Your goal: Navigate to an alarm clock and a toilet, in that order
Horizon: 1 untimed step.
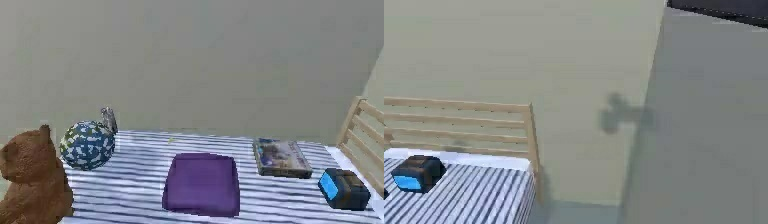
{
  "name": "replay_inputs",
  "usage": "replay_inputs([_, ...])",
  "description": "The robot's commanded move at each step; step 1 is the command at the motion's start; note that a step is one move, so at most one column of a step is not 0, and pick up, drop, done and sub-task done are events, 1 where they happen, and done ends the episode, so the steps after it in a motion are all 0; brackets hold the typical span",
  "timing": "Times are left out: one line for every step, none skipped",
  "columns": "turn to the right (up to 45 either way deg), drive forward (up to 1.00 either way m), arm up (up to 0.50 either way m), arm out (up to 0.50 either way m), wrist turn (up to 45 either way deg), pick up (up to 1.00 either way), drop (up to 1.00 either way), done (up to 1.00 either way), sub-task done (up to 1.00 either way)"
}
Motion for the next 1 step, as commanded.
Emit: replay_inputs([-45.0, 0.00, 0.00, 0.00, 0.0, 0.00, 0.00, 0.00, 0.00])
